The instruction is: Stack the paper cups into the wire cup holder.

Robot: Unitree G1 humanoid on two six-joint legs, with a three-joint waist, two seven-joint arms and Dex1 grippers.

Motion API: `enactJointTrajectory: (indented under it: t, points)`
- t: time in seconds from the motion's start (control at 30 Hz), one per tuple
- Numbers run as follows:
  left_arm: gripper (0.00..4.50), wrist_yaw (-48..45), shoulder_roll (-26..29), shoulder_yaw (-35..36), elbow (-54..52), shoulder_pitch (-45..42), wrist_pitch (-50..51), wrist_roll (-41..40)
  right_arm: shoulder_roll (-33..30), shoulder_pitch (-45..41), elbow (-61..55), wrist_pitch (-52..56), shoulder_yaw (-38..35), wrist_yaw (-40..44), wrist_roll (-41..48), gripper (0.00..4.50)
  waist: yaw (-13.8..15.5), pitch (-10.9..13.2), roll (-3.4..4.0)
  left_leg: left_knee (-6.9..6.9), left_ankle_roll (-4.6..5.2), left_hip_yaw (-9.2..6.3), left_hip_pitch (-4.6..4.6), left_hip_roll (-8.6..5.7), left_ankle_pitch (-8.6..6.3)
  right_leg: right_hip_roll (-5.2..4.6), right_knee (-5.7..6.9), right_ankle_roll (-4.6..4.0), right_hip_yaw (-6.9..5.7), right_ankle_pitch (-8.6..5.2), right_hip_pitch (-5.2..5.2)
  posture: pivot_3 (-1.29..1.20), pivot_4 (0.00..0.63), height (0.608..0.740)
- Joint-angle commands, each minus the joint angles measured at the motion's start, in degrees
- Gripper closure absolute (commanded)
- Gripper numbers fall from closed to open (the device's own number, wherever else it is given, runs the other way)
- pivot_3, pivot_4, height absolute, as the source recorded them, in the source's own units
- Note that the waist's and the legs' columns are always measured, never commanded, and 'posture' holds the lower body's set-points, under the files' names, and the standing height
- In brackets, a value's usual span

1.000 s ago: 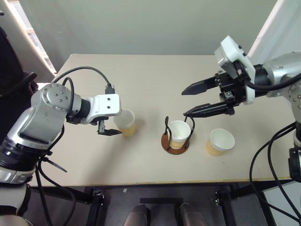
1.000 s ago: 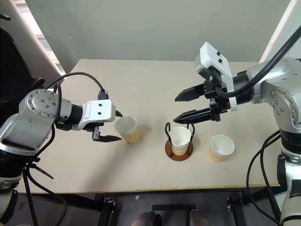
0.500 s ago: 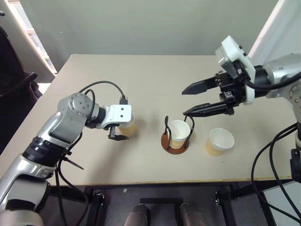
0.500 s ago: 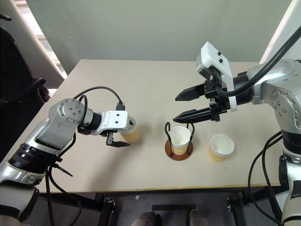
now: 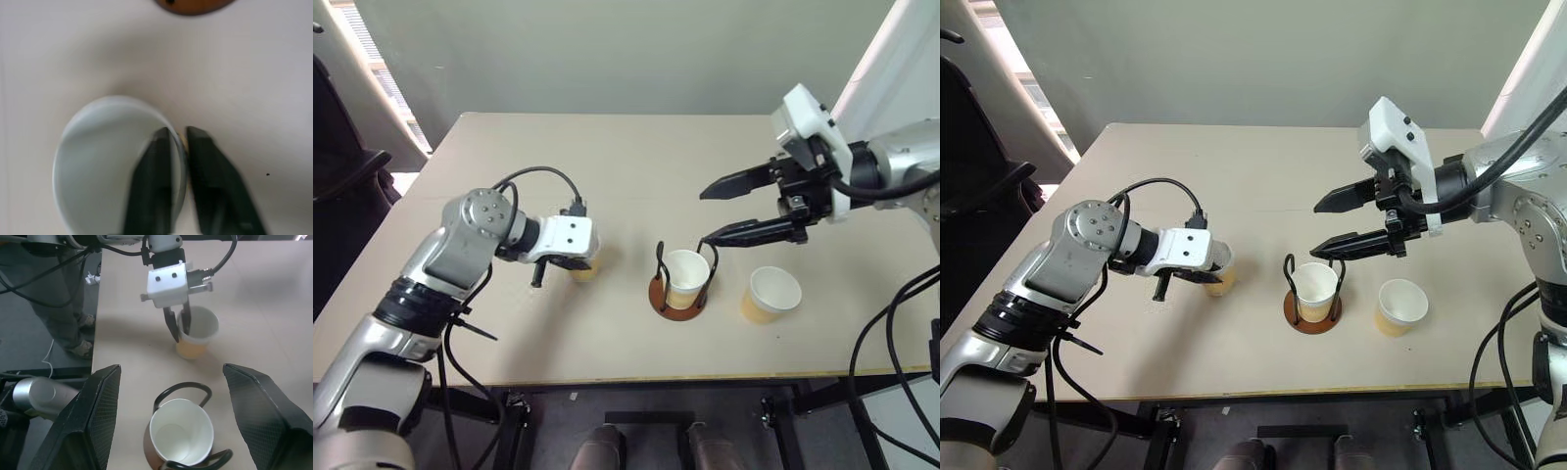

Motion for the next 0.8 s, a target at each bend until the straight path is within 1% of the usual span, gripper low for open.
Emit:
enactJointTrajectory:
  t: [0.03, 0.1, 0.3, 0.4, 0.6, 0.8]
  points:
    - [4.47, -2.3, -0.1, 3.5, -2.0, -3.1, 0.3, -3.3, -1.6, 0.7, 0.7, -3.3, -2.0, 0.9, -0.6, 1.06, 0.0, 0.0, -0.01, 0.0, 0.01, 0.0, 0.0, 0.0, -0.01, 0.0, 0.0, 0.0, 0.0, 0.0, 0.0, 0.0, 0.15, 0.74]
    - [4.47, -3.3, -0.3, 4.2, -3.0, -4.4, 1.1, -4.7, -2.0, 1.4, 1.1, -4.6, -2.3, 1.1, -0.7, 1.06, 0.0, 0.0, -0.01, 0.01, 0.03, 0.01, -0.01, 0.0, -0.02, 0.0, 0.0, 0.02, 0.0, 0.01, 0.01, 0.0, 0.15, 0.74]
    - [4.47, -7.3, -2.9, 6.5, -6.2, -11.8, 7.9, -12.4, -5.0, 4.2, 1.7, -5.1, -3.9, 1.0, -0.4, 1.06, 0.2, 0.0, -0.01, 0.06, 0.09, 0.03, -0.09, 0.02, -0.05, -0.02, -0.07, 0.32, -0.03, 0.19, 0.01, 0.0, 0.15, 0.74]
    - [4.47, -9.5, -5.3, 6.5, -6.0, -16.8, 10.2, -16.0, -8.7, 7.3, 1.8, -5.5, -6.7, 2.0, 0.0, 1.06, 0.5, 0.0, -0.01, 0.05, 0.13, 0.04, -0.09, 0.03, -0.08, -0.02, -0.17, 0.45, -0.05, 0.26, 0.06, 0.0, 0.15, 0.74]
    - [4.47, -12.6, -9.6, 4.5, -4.2, -20.9, 10.5, -18.7, -13.8, 14.4, -1.7, -5.4, -11.2, 2.6, 1.8, 1.06, 0.5, 0.0, -0.01, 0.06, 0.26, 0.12, -0.1, 0.06, -0.17, -0.05, -0.39, 0.61, -0.02, 0.33, 0.16, 0.0, 0.15, 0.74]
    - [4.47, -13.4, -14.2, 1.2, -0.2, -23.3, 8.1, -19.1, -15.9, 15.9, -4.0, -3.9, -14.7, 0.3, 3.3, 1.06, 0.5, 0.0, 0.0, 0.12, 0.29, 0.18, -0.09, 0.07, -0.19, -0.05, -0.41, 0.79, 0.02, 0.44, 0.2, 0.0, 0.15, 0.74]
